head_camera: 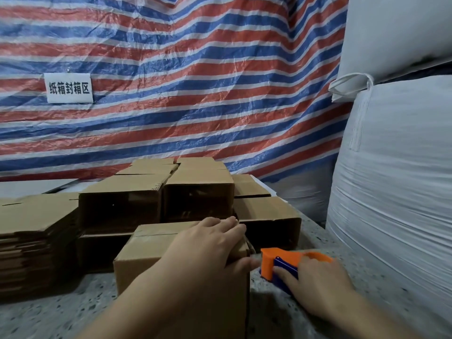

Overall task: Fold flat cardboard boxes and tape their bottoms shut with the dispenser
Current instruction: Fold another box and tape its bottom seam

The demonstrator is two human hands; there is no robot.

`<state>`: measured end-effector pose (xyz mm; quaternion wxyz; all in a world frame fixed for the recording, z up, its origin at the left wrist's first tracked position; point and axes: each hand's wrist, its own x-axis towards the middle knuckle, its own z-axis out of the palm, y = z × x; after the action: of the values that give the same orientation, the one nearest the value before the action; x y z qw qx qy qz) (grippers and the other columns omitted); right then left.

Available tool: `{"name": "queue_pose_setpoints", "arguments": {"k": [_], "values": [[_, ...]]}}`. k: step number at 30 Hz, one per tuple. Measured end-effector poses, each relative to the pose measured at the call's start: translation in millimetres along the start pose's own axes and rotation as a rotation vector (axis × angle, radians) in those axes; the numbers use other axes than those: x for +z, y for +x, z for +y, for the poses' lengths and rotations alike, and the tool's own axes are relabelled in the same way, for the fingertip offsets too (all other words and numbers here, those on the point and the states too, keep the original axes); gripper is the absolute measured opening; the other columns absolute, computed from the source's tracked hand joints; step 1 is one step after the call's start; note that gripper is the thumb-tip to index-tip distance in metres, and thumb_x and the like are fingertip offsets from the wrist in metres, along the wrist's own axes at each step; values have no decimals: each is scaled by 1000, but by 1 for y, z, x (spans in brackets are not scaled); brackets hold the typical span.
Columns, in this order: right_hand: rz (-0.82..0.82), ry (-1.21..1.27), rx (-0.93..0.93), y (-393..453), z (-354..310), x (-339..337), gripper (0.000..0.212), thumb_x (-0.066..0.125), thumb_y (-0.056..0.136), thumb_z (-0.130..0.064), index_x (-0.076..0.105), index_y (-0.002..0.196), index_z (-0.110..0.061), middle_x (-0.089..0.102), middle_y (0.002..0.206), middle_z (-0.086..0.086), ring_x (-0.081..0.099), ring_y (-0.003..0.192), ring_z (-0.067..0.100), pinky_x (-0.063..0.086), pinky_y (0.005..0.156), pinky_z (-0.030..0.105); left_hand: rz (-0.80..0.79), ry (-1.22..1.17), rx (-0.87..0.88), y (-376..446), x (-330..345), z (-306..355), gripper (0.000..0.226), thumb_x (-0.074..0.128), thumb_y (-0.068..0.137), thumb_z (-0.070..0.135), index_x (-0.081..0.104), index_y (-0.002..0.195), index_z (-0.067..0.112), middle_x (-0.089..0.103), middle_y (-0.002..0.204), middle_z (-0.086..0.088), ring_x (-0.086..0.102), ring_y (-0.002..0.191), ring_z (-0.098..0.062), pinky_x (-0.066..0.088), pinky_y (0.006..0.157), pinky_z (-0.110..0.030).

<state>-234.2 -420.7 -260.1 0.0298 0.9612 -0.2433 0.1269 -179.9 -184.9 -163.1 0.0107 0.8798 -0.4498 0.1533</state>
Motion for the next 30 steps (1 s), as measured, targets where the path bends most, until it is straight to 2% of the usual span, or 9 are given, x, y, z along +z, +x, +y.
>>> {"name": "queue_pose_setpoints", "arguments": {"k": [3, 5, 8, 11, 16, 20, 24, 27, 30], "values": [[132, -26, -28, -1, -12, -26, 85, -1, 79, -88, 58, 85, -27, 65, 87, -7, 62, 84, 15, 40, 76, 36, -8, -3, -4, 0, 2, -1, 95, 1, 69, 85, 11, 153, 43, 17, 163, 13, 18, 148, -15, 26, 116, -35], [242, 265, -53, 0, -23, -41, 82, -4, 77, -86, 53, 77, -27, 63, 76, -7, 60, 74, 12, 41, 67, 34, 2, 13, 6, 2, 3, -2, 81, 13, 81, 82, 14, 152, 44, 19, 162, 13, 21, 146, -16, 28, 114, -36], [-234, 1031, 72, -2, -52, -53, 74, 25, 92, -77, 66, 78, -18, 70, 66, 0, 64, 60, 14, 48, 60, 33, 21, 35, 21, 3, 5, -3, 75, 18, 82, 79, 24, 148, 44, 27, 159, 13, 28, 141, -17, 35, 109, -35], [-574, 1403, 167, -7, -71, -53, 63, 40, 98, -67, 71, 89, -14, 66, 71, 5, 56, 60, 17, 41, 58, 29, 39, 31, 34, 3, 7, -5, 79, 9, 76, 81, 26, 144, 45, 31, 155, 14, 31, 139, -16, 38, 105, -34], [-431, 1494, 260, -11, -88, -47, 36, 50, 102, -43, 72, 99, -15, 76, 87, 9, 70, 87, 25, 56, 78, 37, 71, 31, 50, 5, 10, -6, 87, 3, 73, 85, 26, 146, 42, 31, 156, 12, 32, 139, -17, 38, 106, -36], [-341, 1557, 257, -16, -98, -38, 32, 51, 103, -39, 70, 107, -12, 76, 97, 12, 72, 91, 27, 54, 63, 32, 77, 35, 30, 4, 9, -5, 88, 7, 76, 86, 22, 149, 40, 29, 158, 11, 29, 141, -18, 37, 107, -38], [-35, 1538, 143, -22, -95, -24, 12, 53, 102, -30, 61, 108, -24, 67, 112, 4, 68, 89, 10, 52, 62, 19, 56, -5, 0, 2, 7, -3, 86, 16, 87, 79, 5, 157, 29, 19, 163, 6, 20, 148, -16, 26, 116, -34], [-89, 1479, 23, -30, -104, -29, 38, 34, 101, -53, 48, 133, -38, 55, 139, -7, 56, 121, 6, 48, 88, 19, 115, -130, -1, 0, 5, -4, 78, 16, 92, 70, 10, 156, 25, 28, 161, 1, 25, 146, -13, 26, 114, -28], [102, 1568, 44, -41, -111, -34, 79, 2, 103, -54, 29, 147, 6, 48, 141, 37, 56, 131, 18, 17, 115, 15, 184, -150, 1, -1, 4, -2, 65, 20, 96, 58, 19, 152, 24, 38, 155, 0, 36, 139, -12, 34, 104, -25]]}}
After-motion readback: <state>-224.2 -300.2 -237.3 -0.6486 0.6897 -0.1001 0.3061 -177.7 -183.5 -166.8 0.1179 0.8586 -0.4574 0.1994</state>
